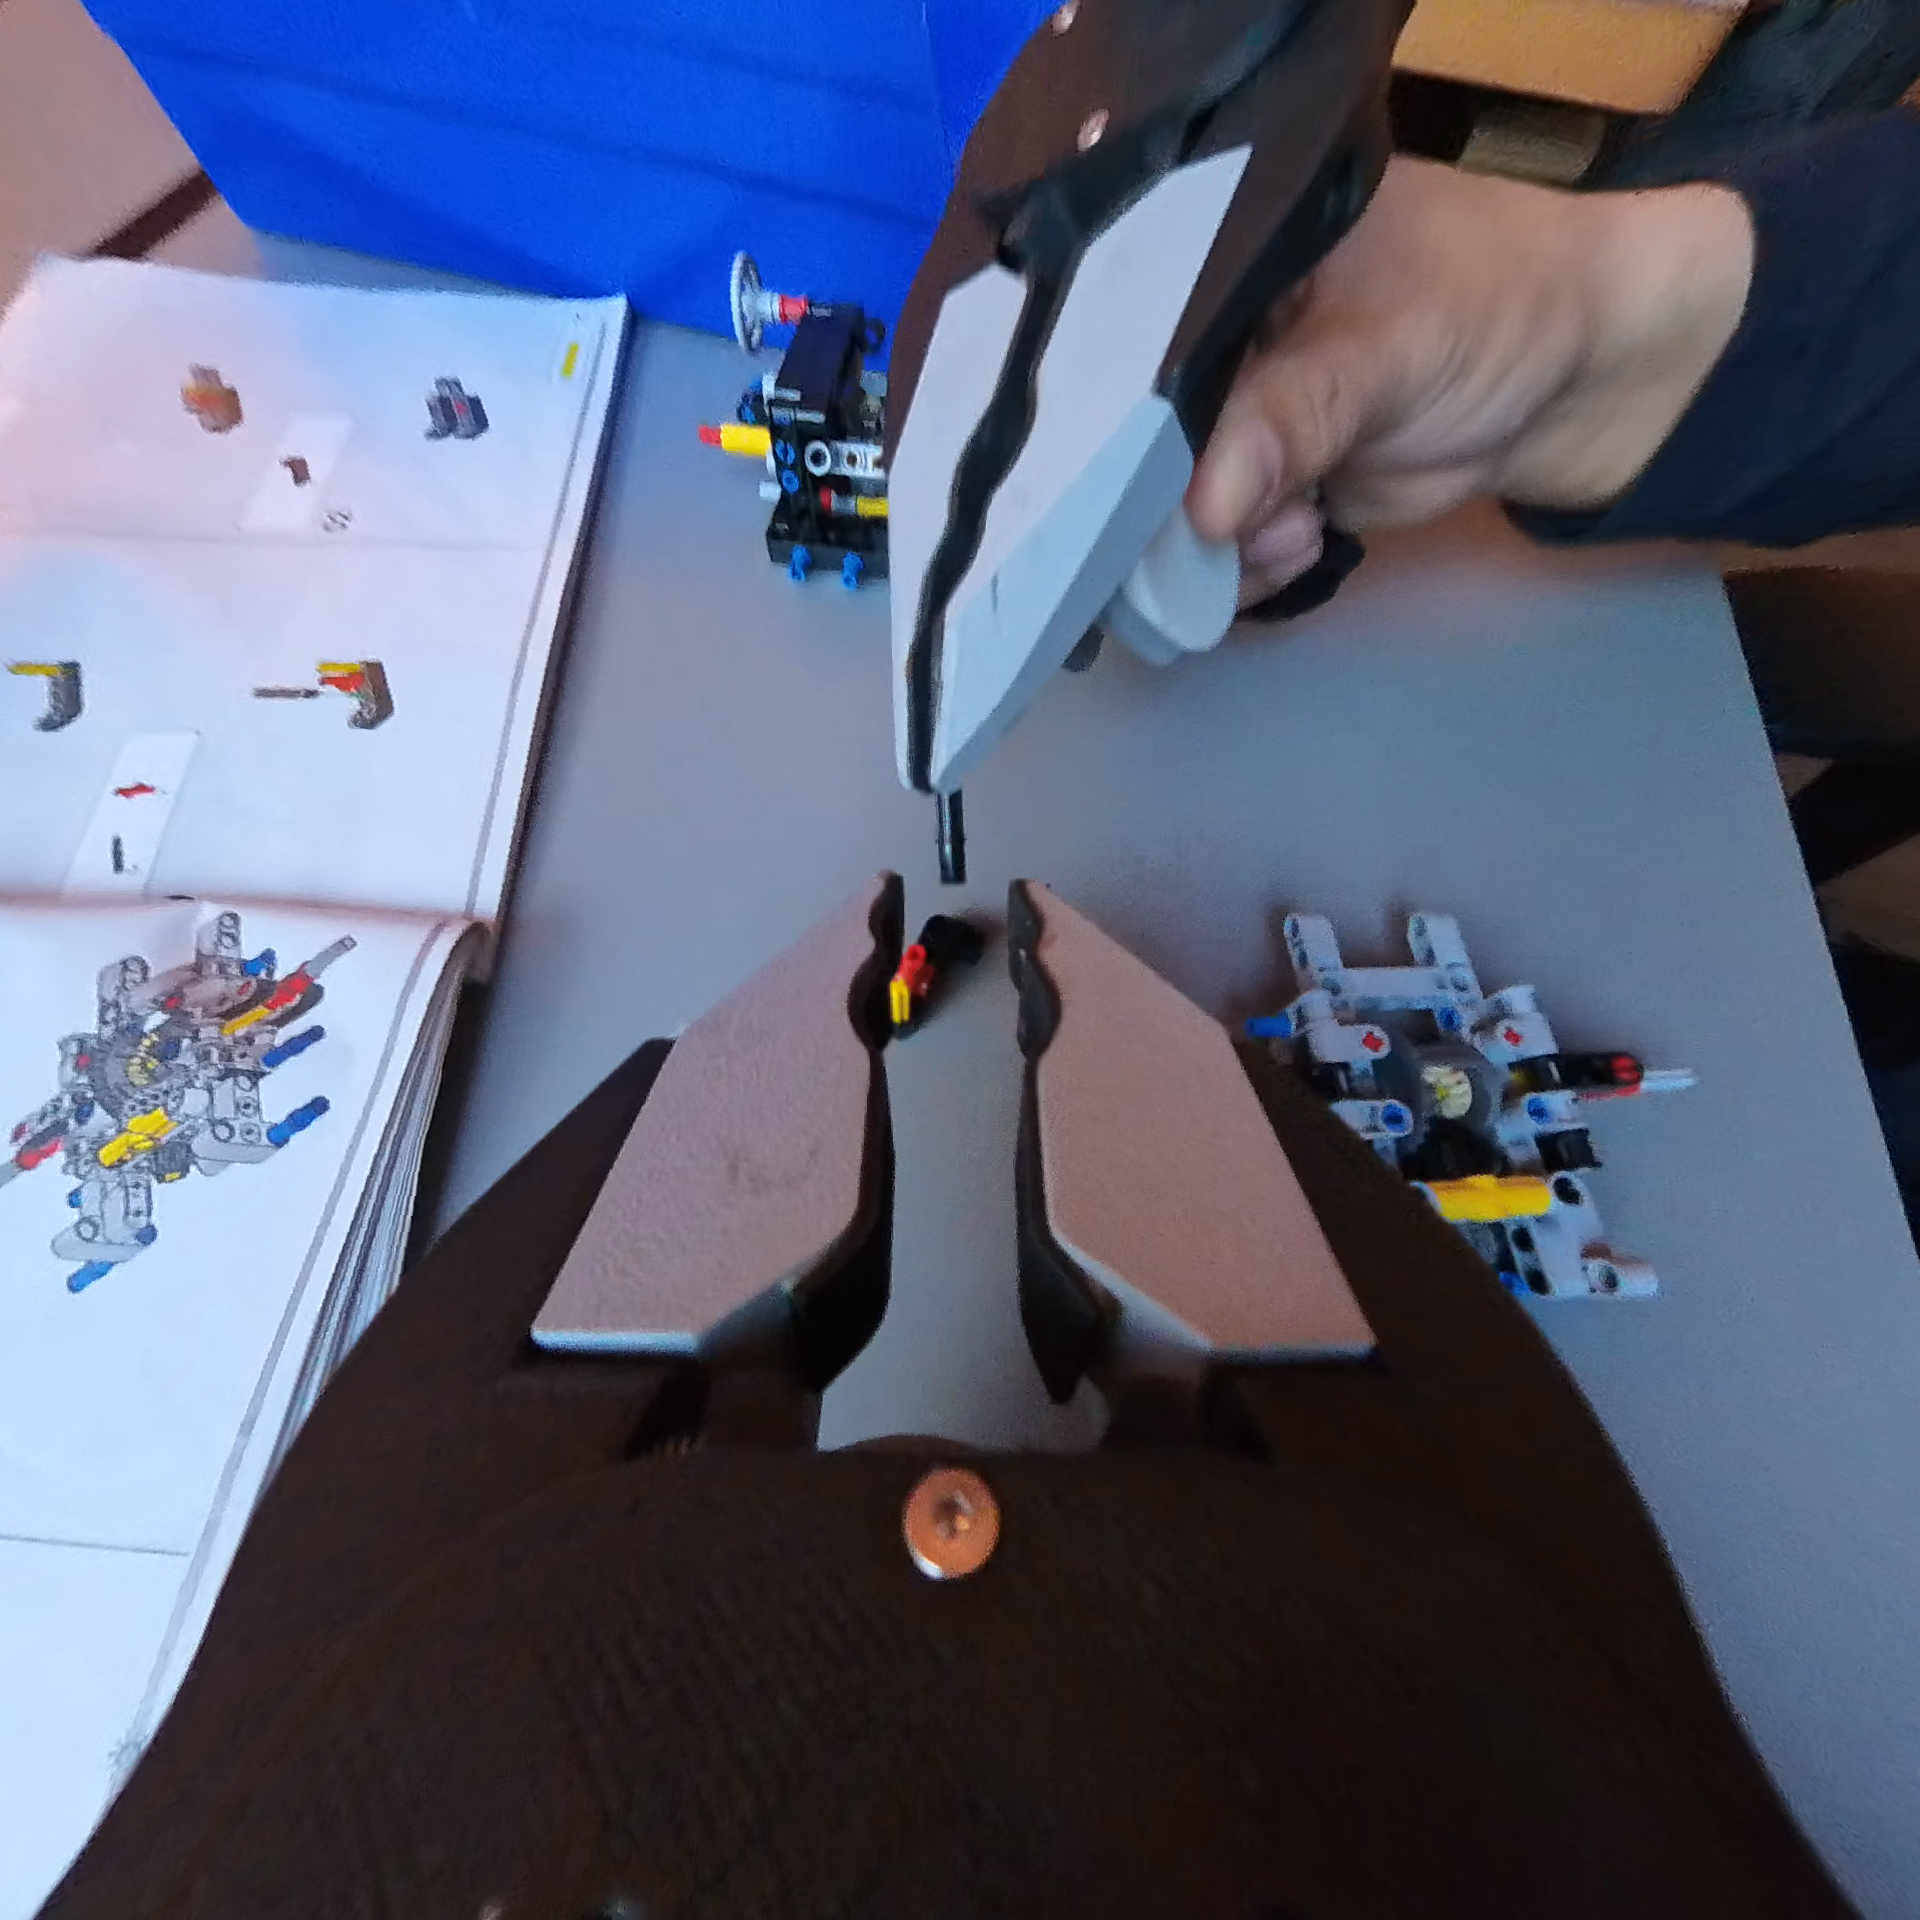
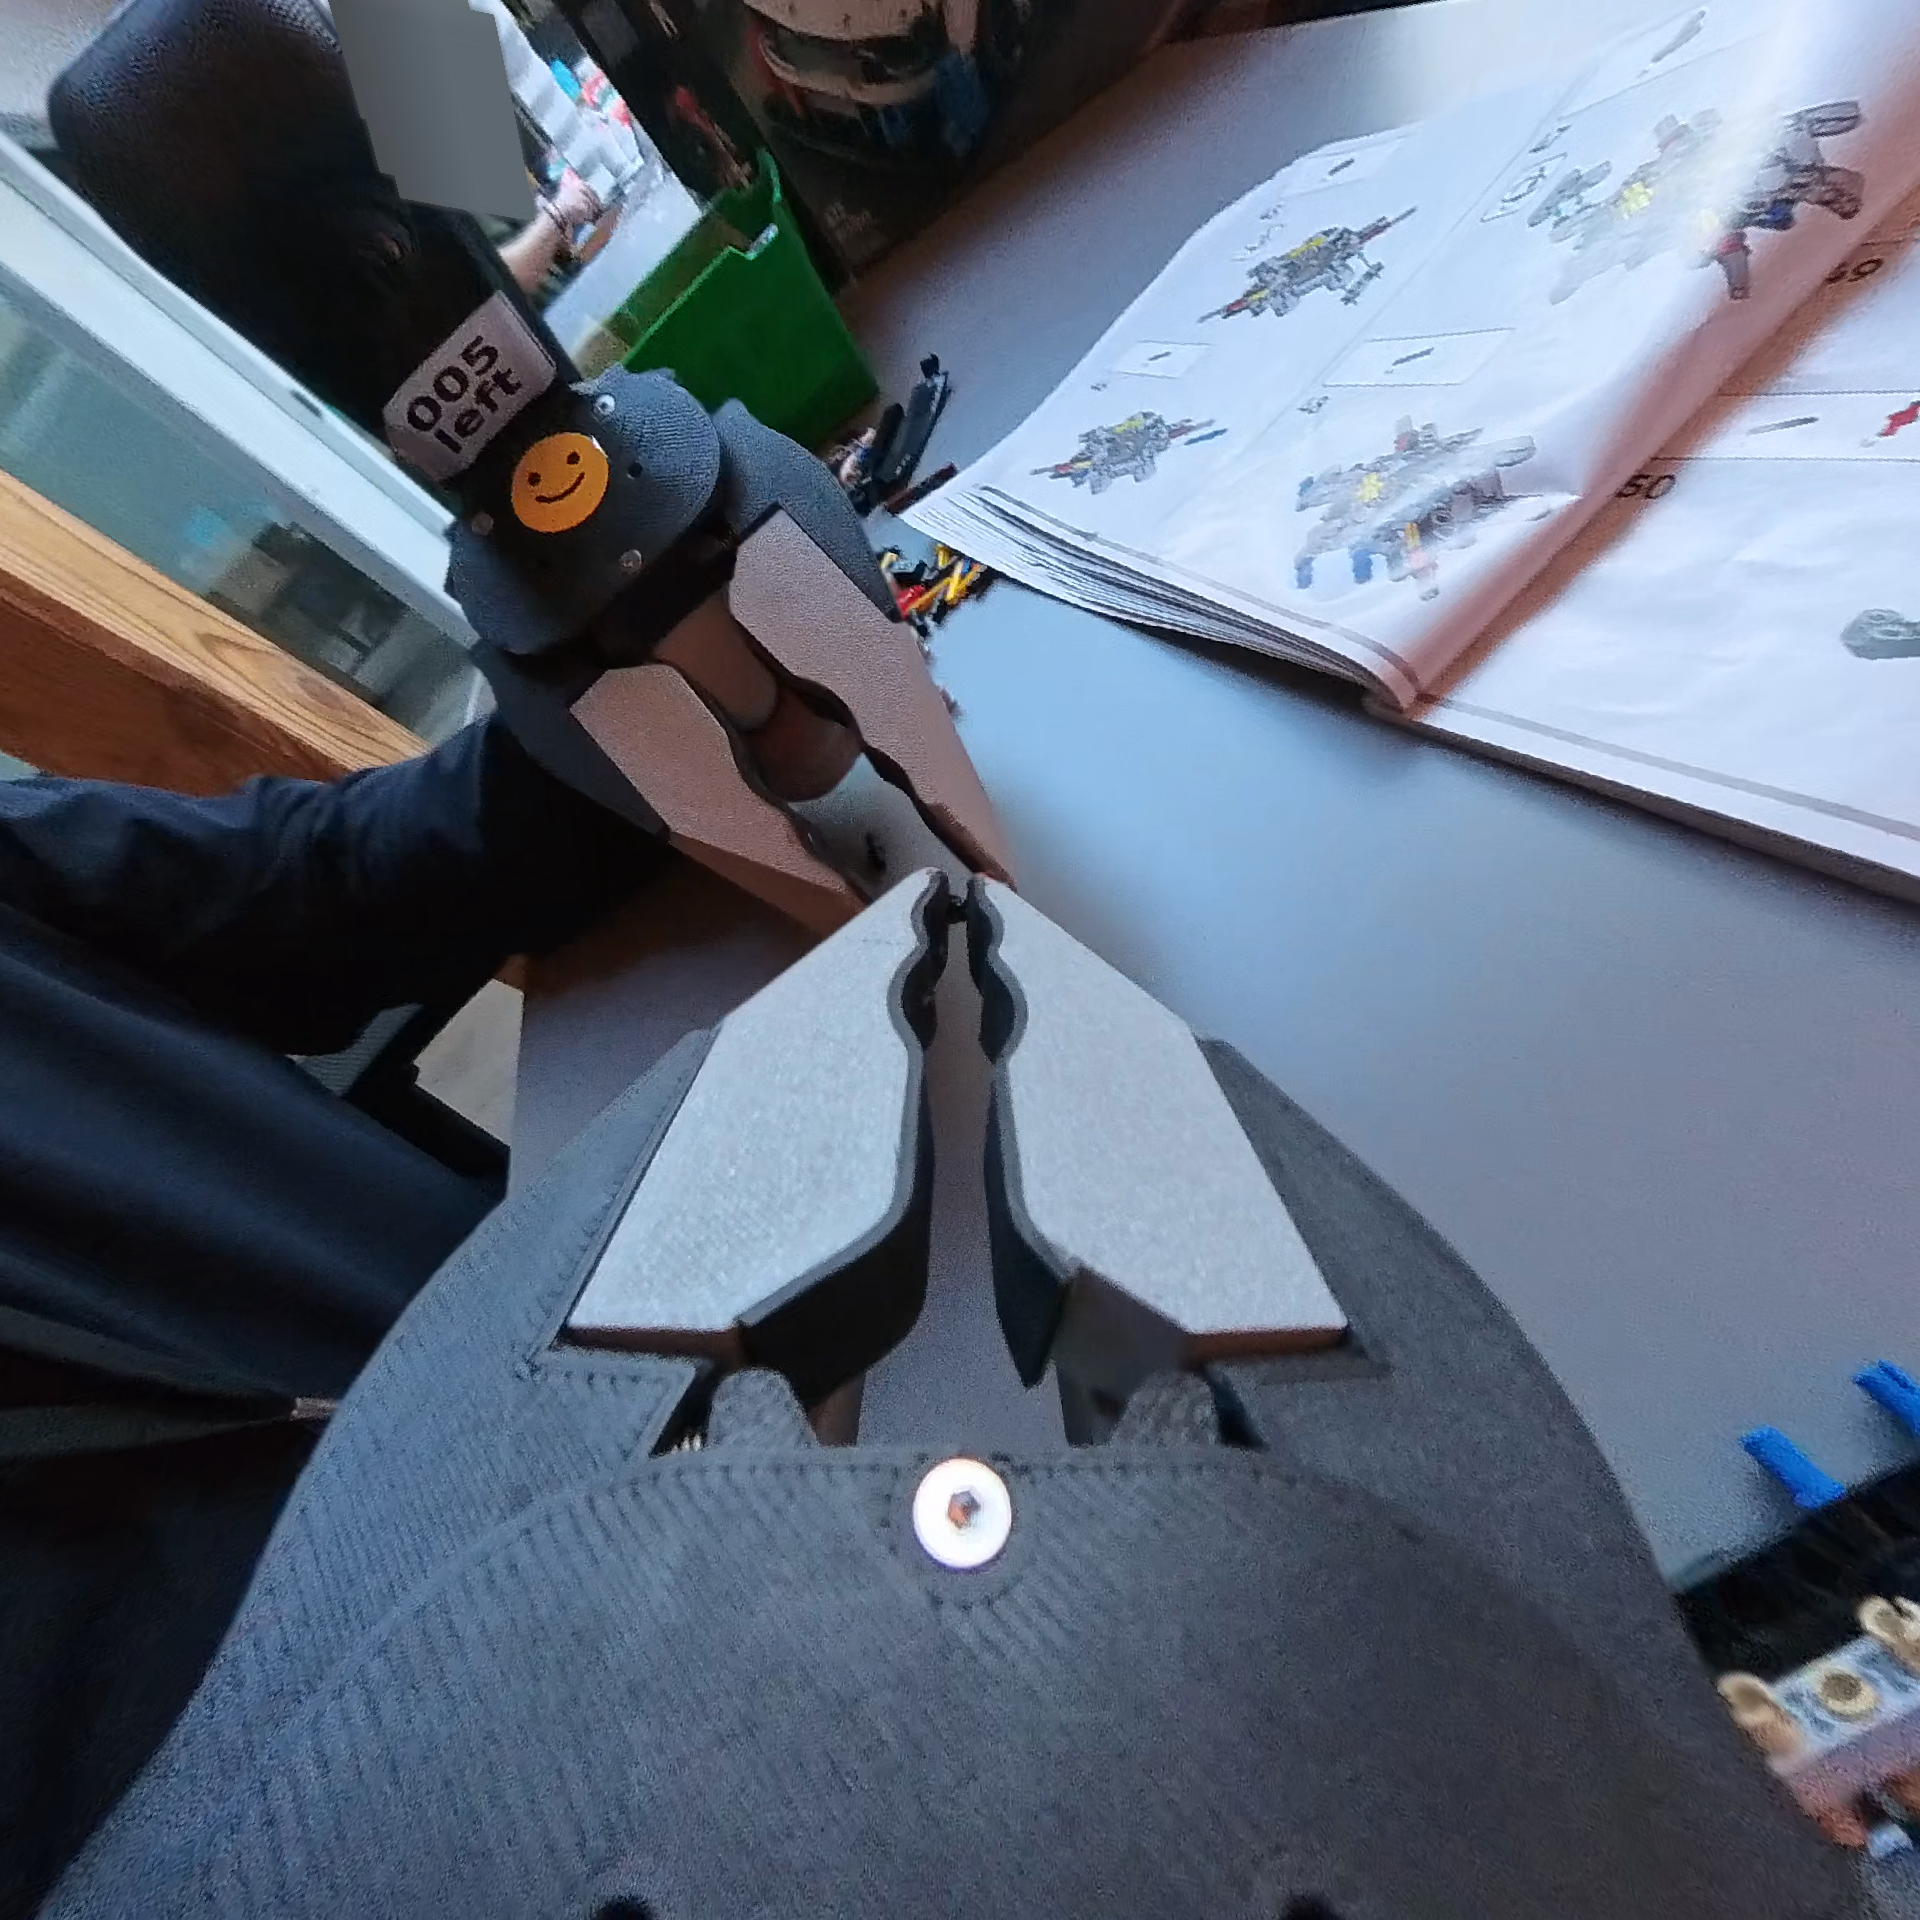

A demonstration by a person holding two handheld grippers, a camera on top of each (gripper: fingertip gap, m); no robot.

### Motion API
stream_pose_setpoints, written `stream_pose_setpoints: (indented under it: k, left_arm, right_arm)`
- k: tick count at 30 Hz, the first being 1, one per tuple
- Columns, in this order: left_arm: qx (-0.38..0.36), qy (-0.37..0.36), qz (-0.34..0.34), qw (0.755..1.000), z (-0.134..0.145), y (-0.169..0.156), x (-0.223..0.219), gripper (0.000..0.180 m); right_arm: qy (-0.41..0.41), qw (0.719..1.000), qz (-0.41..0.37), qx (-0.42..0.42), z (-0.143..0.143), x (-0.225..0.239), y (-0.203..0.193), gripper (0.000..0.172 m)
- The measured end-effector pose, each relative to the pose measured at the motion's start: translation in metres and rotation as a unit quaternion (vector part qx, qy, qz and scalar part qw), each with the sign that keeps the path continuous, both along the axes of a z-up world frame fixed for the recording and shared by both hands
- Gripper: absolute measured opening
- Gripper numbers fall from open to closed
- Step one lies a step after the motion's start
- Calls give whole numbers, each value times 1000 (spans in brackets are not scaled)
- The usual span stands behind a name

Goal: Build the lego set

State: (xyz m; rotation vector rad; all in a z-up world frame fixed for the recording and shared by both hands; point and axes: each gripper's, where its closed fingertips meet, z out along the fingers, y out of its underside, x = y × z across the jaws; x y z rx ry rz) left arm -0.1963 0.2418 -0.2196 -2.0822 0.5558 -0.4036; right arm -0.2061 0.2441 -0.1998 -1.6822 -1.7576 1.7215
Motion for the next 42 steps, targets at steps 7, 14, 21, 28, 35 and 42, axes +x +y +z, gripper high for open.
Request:
stream_pose_setpoints:
  k: [7,14,21,28,35,42]
  left_arm:
    - [21,-6,1,1000,6,-1,-1,3]
    - [29,4,0,1000,9,-1,0,3]
    - [40,8,-6,999,13,-2,3,2]
    - [47,13,-4,999,14,-1,3,2]
    - [43,-7,1,999,14,-1,3,6]
    - [29,10,9,999,6,-1,0,1]
  right_arm:
    - [8,1000,13,1,0,-4,-8,0]
    - [66,994,32,84,7,3,-7,5]
    - [58,991,45,115,2,5,-10,3]
    - [68,992,48,90,3,3,-13,1]
    - [65,995,40,71,3,1,-11,0]
    - [65,996,27,46,4,2,-7,0]
